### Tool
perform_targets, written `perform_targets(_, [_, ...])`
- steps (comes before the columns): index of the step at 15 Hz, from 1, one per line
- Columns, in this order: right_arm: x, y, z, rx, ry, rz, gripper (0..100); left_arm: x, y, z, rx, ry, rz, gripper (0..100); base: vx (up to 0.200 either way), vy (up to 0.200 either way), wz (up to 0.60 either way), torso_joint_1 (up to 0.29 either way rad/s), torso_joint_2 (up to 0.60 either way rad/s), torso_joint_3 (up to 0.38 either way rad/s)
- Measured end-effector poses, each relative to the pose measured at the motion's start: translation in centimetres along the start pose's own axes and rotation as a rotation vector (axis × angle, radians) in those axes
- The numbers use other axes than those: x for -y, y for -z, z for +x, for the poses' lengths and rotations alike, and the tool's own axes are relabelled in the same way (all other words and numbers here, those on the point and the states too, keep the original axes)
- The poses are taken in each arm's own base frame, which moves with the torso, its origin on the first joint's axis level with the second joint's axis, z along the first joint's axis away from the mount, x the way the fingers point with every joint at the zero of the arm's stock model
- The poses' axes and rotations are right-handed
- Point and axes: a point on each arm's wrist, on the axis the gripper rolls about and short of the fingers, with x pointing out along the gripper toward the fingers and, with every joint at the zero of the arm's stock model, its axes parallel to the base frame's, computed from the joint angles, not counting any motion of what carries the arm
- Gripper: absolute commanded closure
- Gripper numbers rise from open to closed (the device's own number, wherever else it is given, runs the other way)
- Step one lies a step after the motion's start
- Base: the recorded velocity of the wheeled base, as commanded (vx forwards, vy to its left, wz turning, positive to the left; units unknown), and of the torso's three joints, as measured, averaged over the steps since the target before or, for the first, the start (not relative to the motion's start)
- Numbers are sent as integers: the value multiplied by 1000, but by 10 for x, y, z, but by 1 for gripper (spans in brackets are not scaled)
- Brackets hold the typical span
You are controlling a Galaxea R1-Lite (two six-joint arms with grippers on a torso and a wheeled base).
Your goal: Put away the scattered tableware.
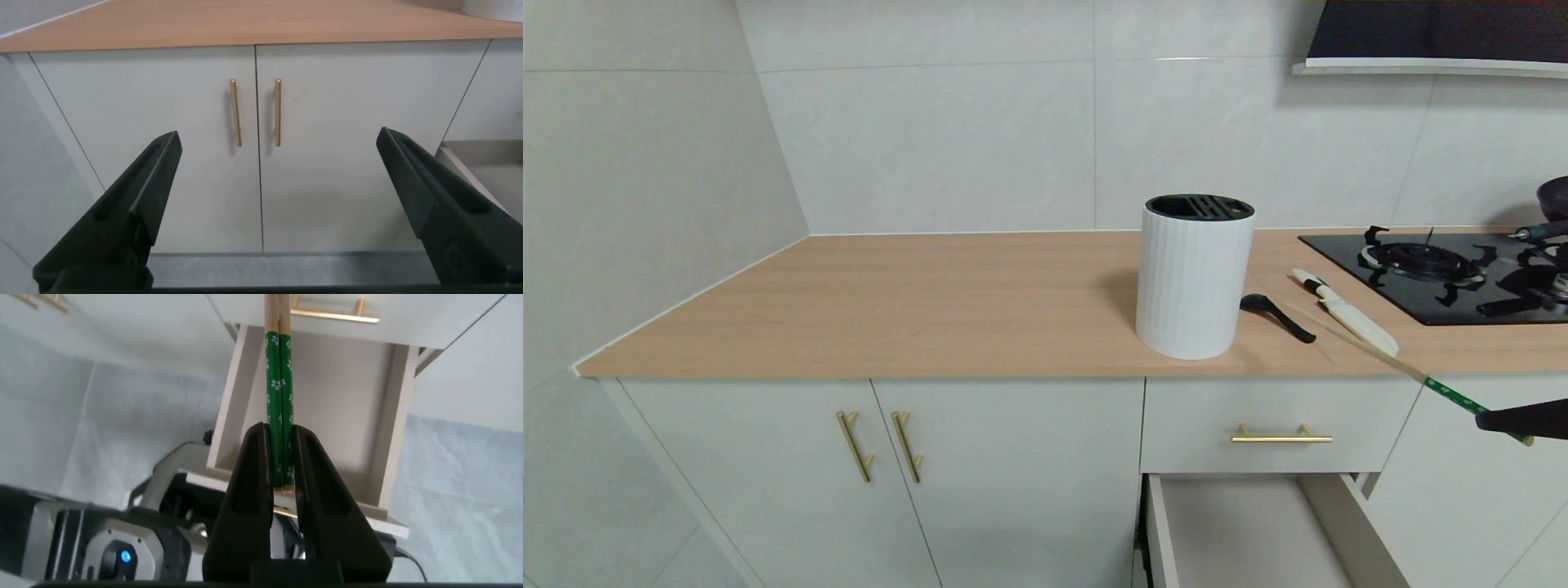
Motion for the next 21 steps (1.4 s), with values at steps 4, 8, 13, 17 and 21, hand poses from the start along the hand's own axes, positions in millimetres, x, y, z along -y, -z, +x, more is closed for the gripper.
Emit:
perform_targets(4, [1,9,7,-52,-17,-53,100,0,0,0,0,0,0,0,0,0,0,-49,113,72])
perform_targets(8, [0,14,12,-81,-41,-93,100,0,0,0,0,0,0,0,0,0,0,-173,431,255])
perform_targets(13, [-5,18,20,-118,-74,-119,100,0,0,0,0,0,0,0,0,0,0,-172,468,291])
perform_targets(17, [-5,19,25,-141,-78,-119,100,0,0,0,0,0,0,0,0,0,0,-145,459,305])
perform_targets(21, [-4,18,30,-161,-77,-122,100,0,0,0,0,0,0,0,0,0,0,-79,309,222])
